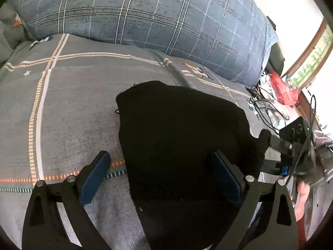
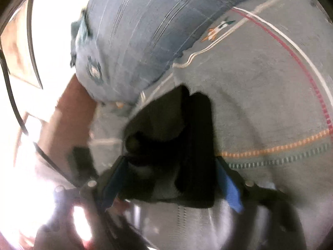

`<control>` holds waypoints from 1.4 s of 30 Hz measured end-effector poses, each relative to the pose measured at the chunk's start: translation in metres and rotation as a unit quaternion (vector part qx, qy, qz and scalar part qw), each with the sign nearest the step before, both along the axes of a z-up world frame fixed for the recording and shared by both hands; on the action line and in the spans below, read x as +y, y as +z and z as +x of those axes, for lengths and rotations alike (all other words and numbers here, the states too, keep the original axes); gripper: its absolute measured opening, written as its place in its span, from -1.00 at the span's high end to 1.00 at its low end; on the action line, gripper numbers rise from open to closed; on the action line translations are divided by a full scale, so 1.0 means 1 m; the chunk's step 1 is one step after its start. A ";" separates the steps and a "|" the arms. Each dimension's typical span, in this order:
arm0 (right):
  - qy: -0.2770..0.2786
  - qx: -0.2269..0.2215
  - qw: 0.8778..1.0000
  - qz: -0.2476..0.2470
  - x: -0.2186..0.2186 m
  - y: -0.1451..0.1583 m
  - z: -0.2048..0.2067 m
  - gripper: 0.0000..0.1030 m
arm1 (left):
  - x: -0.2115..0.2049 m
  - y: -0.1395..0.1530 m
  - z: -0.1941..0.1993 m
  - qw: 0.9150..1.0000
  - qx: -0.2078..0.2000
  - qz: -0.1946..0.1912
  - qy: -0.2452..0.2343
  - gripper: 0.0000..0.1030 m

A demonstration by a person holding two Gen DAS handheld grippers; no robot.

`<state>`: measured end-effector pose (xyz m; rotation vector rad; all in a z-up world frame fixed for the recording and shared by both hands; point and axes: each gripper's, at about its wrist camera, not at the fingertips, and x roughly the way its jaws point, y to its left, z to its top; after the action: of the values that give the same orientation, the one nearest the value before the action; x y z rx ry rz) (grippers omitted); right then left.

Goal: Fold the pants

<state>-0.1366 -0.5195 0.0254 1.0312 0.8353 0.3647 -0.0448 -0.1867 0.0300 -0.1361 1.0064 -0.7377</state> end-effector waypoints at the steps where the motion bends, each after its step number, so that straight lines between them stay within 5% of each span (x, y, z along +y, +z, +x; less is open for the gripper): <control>1: 0.002 0.000 1.000 -0.001 -0.001 0.001 0.003 -0.65 | -0.001 0.000 0.000 1.000 -0.003 0.002 0.000 -0.95; 6: 0.037 0.010 0.998 -0.056 0.011 0.008 0.026 -0.68 | -0.009 0.001 -0.002 1.000 -0.012 0.017 -0.003 -0.97; 13: -0.027 -0.007 0.992 0.122 -0.027 -0.016 0.018 -0.70 | -0.005 -0.002 -0.002 1.000 -0.019 0.004 -0.012 -1.00; 15: -0.012 -0.007 0.996 0.086 -0.019 -0.011 0.021 -0.70 | -0.008 -0.002 -0.003 1.000 -0.024 0.010 -0.008 -1.00; 18: 0.032 -0.006 0.999 -0.038 0.010 0.004 0.024 -0.70 | -0.011 -0.003 -0.004 0.999 -0.030 0.019 -0.007 -1.00; 22: 0.091 -0.020 0.975 -0.202 0.052 0.019 0.021 -0.51 | -0.013 -0.003 -0.005 0.999 -0.029 0.028 -0.003 -1.00; 28: 0.051 -0.024 0.987 -0.151 0.040 0.006 0.023 -0.01 | -0.020 -0.005 -0.005 0.998 -0.041 0.042 0.008 -1.00; 32: 0.046 -0.038 0.978 -0.200 0.049 0.016 0.015 0.17 | -0.019 -0.003 -0.006 0.998 -0.038 0.040 0.016 -1.00; 42: 0.049 -0.081 0.965 -0.244 0.075 0.067 -0.003 0.28 | 0.000 0.028 -0.018 0.996 -0.075 0.031 0.033 -0.23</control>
<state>-0.1393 -0.4447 0.0920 0.4961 0.7787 0.3008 -0.0625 -0.1867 0.0575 -0.0590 0.8775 -0.6461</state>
